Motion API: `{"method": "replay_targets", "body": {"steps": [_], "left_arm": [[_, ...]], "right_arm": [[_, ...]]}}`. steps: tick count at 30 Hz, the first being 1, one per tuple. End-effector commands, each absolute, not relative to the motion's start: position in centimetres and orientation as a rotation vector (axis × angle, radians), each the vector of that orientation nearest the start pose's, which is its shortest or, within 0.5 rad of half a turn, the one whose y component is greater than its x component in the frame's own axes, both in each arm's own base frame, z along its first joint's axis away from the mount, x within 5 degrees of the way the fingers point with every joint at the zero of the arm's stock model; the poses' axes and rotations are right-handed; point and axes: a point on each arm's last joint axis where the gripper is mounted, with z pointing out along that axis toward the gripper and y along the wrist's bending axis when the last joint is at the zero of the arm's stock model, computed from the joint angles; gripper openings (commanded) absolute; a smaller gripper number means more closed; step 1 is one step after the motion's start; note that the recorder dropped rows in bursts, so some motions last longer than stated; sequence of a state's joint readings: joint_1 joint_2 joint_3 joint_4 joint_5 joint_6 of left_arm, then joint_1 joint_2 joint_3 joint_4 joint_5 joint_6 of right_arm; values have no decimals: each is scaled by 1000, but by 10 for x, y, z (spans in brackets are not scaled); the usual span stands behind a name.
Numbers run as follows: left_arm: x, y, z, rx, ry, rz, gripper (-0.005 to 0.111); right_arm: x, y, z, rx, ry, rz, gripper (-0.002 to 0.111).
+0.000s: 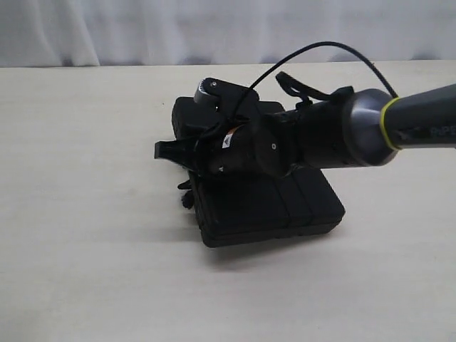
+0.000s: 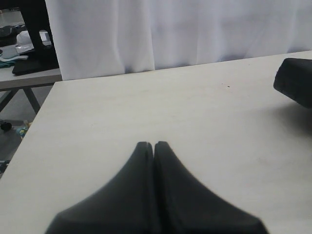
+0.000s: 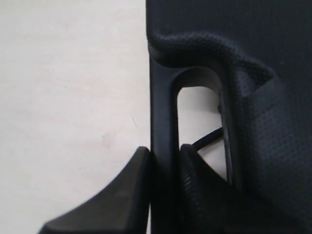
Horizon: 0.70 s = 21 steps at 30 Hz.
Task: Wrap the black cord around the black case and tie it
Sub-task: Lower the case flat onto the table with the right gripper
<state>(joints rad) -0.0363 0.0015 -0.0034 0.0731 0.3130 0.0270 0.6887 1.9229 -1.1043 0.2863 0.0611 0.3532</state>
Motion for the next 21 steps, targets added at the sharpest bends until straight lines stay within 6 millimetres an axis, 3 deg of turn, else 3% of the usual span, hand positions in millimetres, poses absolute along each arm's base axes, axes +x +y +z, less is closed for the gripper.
{"method": "replay_targets", "body": {"steps": [1, 7, 9, 15, 18, 21], "left_arm": [[54, 0, 185, 95, 1790, 59, 0], [54, 0, 185, 95, 1790, 59, 0], [54, 0, 185, 95, 1790, 59, 0], [54, 0, 185, 95, 1790, 59, 0], [54, 0, 185, 97, 1790, 60, 0], [54, 0, 185, 97, 1790, 60, 0]], "right_arm": [[310, 255, 162, -101, 2413, 638, 6], [312, 257, 171, -181, 2412, 610, 44], [314, 259, 176, -231, 2437, 583, 51], [321, 261, 213, -448, 2466, 414, 51], [322, 253, 241, -558, 2485, 249, 51], [318, 244, 260, -781, 2544, 43, 51]]}}
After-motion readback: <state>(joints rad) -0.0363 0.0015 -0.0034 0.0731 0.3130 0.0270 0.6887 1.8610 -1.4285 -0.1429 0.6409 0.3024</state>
